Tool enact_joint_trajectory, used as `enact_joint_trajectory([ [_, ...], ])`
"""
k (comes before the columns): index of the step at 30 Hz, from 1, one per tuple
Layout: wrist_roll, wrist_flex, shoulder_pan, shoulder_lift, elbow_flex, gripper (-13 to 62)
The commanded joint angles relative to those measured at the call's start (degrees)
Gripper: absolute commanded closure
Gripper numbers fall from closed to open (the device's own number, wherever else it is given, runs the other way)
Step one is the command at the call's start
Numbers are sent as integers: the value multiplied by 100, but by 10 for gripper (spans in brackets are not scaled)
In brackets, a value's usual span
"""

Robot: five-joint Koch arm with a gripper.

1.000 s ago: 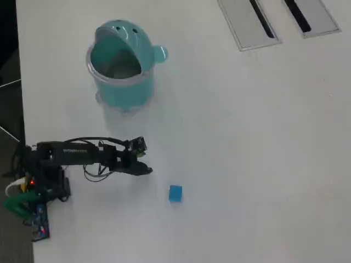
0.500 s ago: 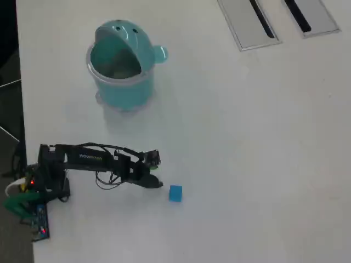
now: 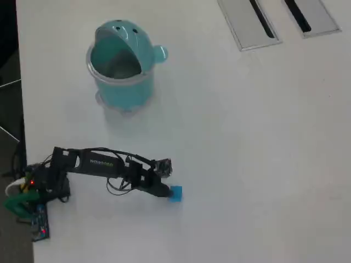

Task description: Grasp RGB lego blocks and put them in the bin one by one.

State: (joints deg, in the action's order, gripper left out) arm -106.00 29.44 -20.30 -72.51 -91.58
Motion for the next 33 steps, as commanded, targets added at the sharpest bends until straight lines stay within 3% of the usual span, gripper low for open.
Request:
enact_joint_trajectory([
  [1, -9, 35, -123, 62, 686, 178],
  [27, -62, -62, -290, 1485, 1863, 178],
  [33, 0, -70, -448, 1811, 2136, 283],
])
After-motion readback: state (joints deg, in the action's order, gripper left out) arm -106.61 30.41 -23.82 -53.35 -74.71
